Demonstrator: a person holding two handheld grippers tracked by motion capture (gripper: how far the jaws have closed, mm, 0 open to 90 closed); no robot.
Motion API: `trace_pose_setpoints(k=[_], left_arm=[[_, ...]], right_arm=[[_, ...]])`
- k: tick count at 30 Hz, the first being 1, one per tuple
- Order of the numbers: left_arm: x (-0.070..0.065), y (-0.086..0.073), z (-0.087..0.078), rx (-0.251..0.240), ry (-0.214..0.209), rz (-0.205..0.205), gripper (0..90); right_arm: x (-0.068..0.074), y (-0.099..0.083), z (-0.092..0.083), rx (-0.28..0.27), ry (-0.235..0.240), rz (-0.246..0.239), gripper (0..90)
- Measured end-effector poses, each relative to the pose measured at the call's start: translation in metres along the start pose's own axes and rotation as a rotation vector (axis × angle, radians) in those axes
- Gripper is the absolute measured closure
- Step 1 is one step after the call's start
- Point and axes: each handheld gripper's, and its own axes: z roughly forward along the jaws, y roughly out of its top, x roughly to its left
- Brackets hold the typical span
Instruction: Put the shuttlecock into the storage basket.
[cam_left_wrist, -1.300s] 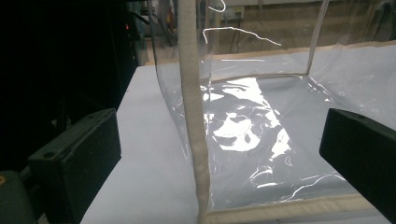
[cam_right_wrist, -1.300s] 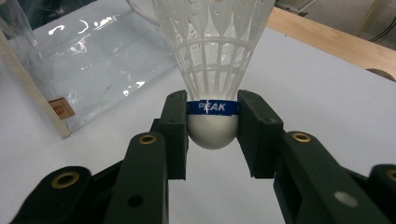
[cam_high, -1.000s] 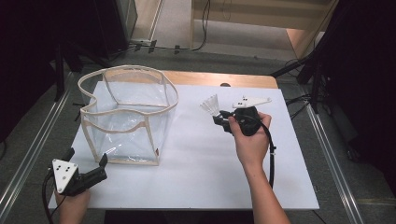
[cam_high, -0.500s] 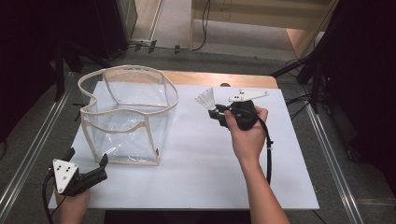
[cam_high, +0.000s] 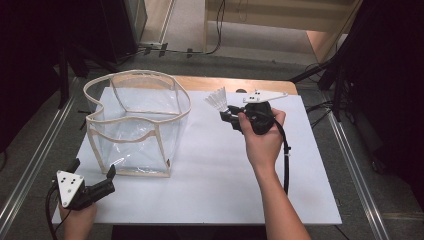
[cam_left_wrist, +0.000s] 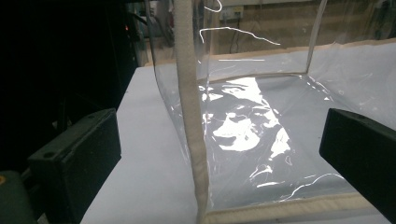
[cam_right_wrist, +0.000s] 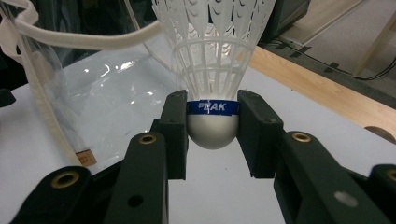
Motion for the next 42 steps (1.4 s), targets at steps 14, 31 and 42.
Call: trace_pose_setpoints(k=[14,31,42], left_arm=[[0.000,0.000,0.000,-0.003,-0.006,-0.006,0.0],[0.001,0.000,0.000,-0.003,-0.006,-0.003,0.0],[0.001,0.000,0.000,-0.004,-0.008,-0.004,0.0]], right_arm=[[0.011,0.021,0.010,-0.018,0.027,-0.029,63.4],[0.025,0.041,0.028,-0.031,0.066,-0.056,63.4],[0.035,0.051,0.042,-0.045,0.101,-0.055,63.4]])
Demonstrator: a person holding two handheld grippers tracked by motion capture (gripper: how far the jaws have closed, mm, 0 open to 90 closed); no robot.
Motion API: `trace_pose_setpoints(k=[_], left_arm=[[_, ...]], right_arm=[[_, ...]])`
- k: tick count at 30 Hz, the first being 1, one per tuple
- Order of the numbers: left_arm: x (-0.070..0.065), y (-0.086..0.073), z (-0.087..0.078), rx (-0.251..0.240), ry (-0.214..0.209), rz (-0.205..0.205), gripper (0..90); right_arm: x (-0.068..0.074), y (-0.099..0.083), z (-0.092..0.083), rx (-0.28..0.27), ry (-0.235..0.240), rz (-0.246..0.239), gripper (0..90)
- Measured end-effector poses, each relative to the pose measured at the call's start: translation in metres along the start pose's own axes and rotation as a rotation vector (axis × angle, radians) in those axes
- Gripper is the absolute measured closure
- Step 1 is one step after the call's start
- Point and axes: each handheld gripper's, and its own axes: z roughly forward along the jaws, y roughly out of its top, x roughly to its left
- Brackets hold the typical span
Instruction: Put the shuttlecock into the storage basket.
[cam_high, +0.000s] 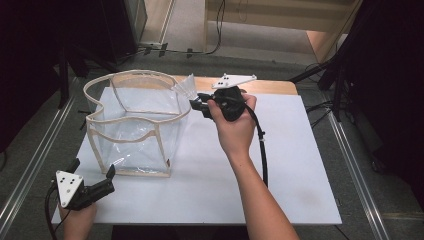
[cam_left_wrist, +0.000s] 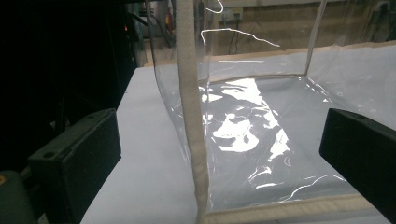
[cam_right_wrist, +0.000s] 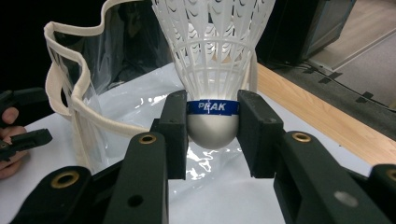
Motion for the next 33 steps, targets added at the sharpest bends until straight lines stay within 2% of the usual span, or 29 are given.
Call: trace_pose_setpoints(k=[27,28,29,30,31,33], left_arm=[[-0.001,0.000,0.000,-0.001,0.003,0.002,0.0],[-0.001,0.000,0.000,0.000,0.002,0.003,0.0],[0.000,0.000,0.000,0.000,0.002,0.003,0.0],[-0.001,0.000,0.000,-0.002,0.001,0.000,0.0],[0.000,0.000,0.000,-0.002,0.001,0.000,0.0],[0.000,0.000,0.000,-0.002,0.001,-0.001,0.0]], right_arm=[[0.009,0.005,0.022,-0.028,0.055,0.013,62.6],[0.009,0.005,0.023,-0.030,0.060,0.015,58.2],[0.008,0.004,0.023,-0.037,0.076,0.020,47.7],[0.008,0.003,0.023,-0.043,0.092,0.017,30.3],[0.008,0.003,0.023,-0.043,0.092,0.017,30.3],[0.008,0.003,0.021,-0.048,0.102,-0.002,21.8]])
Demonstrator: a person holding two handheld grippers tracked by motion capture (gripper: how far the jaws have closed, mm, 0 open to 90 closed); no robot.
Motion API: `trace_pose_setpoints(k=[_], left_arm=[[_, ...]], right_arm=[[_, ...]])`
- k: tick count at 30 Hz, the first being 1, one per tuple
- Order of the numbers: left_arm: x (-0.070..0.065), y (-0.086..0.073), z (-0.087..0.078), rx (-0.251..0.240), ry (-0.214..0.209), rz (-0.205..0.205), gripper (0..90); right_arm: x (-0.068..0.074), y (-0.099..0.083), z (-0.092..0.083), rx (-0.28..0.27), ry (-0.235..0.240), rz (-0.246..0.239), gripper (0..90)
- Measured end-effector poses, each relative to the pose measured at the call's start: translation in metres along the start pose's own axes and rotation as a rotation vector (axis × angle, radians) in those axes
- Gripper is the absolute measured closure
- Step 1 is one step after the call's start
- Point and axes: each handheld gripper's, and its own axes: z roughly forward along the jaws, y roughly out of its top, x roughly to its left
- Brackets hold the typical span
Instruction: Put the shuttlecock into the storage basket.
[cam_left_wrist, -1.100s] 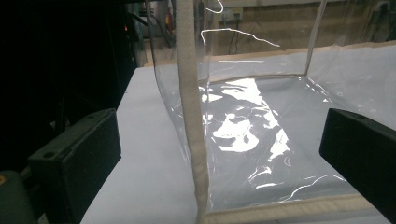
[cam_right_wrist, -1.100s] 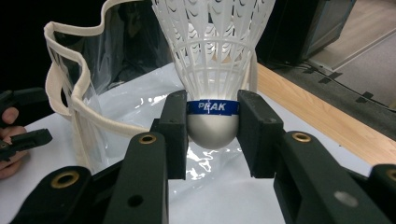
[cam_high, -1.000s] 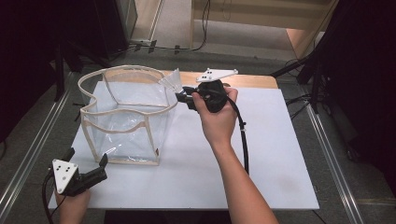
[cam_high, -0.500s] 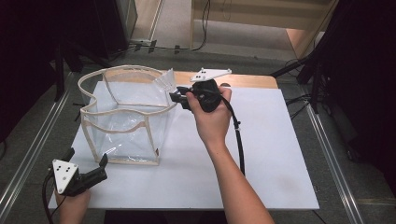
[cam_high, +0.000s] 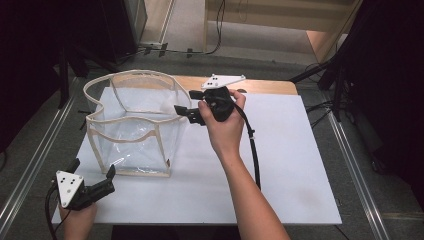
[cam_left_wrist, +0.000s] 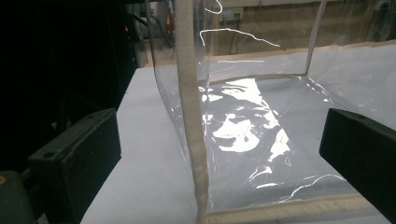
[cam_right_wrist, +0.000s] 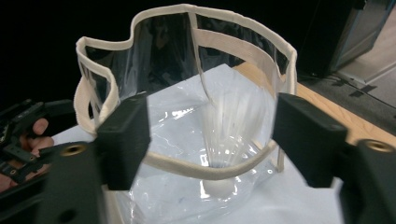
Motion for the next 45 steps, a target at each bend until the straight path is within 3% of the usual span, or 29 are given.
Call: trace_pose_setpoints(k=[1,12,17,21,25,32,38,45], left_arm=[[0.000,0.000,0.000,0.000,0.000,-0.001,0.0],[-0.001,0.000,0.000,0.002,0.001,0.007,0.0],[-0.001,0.000,0.000,0.003,0.002,0.006,0.0],[-0.001,0.000,0.000,0.003,0.001,0.006,0.0],[-0.001,0.000,0.000,0.002,0.000,0.008,0.0],[-0.001,0.000,0.000,0.004,-0.002,0.011,0.0],[-0.001,0.000,0.000,0.003,-0.002,0.012,0.0],[-0.001,0.000,0.000,0.002,-0.003,0.011,0.0]], right_arm=[[0.000,-0.001,-0.003,-0.004,-0.002,-0.001,18.2],[-0.008,-0.019,-0.023,-0.027,-0.026,-0.005,16.0],[-0.012,-0.031,-0.034,-0.029,-0.080,-0.016,14.8],[-0.014,-0.040,-0.039,-0.023,-0.114,-0.016,8.9],[-0.020,-0.050,-0.044,-0.025,-0.111,0.024,0.0],[-0.023,-0.069,-0.053,-0.010,-0.191,0.027,0.0],[-0.025,-0.084,-0.062,-0.011,-0.220,0.028,0.0],[-0.028,-0.103,-0.072,-0.020,-0.215,0.041,0.0]])
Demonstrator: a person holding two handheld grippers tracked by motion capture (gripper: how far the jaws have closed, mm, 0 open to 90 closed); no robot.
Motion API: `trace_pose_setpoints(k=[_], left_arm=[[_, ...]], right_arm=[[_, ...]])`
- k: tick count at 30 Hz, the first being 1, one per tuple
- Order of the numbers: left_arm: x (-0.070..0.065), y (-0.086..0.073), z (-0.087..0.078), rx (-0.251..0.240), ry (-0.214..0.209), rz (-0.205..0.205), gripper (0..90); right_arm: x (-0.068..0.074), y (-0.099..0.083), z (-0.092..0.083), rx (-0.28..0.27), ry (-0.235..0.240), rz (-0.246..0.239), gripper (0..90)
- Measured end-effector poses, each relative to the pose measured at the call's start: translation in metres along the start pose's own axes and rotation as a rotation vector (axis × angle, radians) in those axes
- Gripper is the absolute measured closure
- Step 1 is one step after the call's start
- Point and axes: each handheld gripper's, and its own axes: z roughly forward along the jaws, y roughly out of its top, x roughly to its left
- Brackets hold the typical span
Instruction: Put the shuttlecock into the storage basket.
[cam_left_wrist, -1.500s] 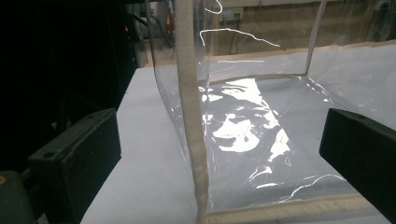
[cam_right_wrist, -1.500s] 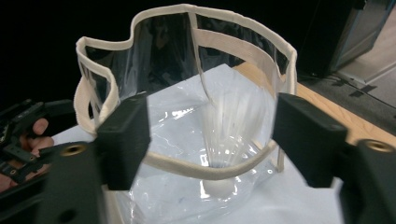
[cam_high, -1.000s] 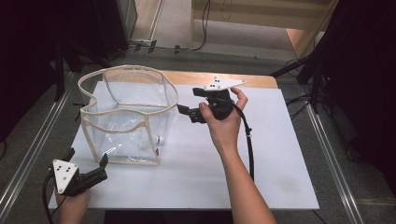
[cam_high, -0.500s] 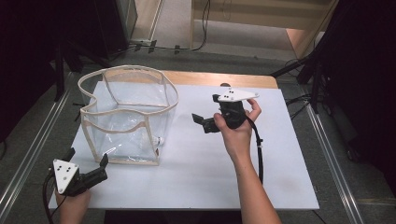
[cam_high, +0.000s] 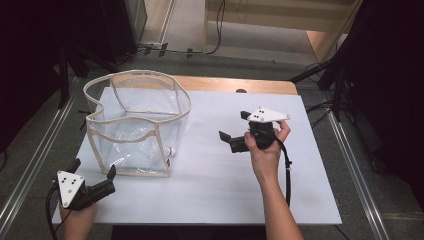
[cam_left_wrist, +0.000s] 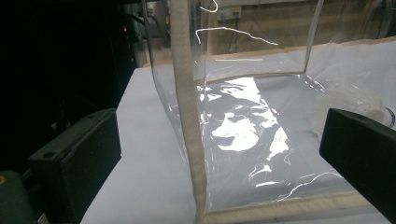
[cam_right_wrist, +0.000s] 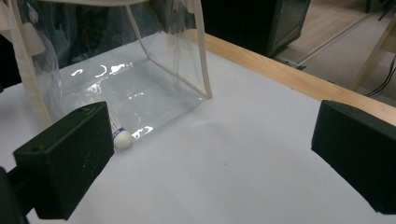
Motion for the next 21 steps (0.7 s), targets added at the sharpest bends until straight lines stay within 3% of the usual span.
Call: trace_pose_setpoints(k=[21], left_arm=[[-0.001,0.000,0.000,0.003,0.000,0.008,0.0]], right_arm=[[-0.012,-0.047,-0.016,0.026,-0.027,0.036,0.0]])
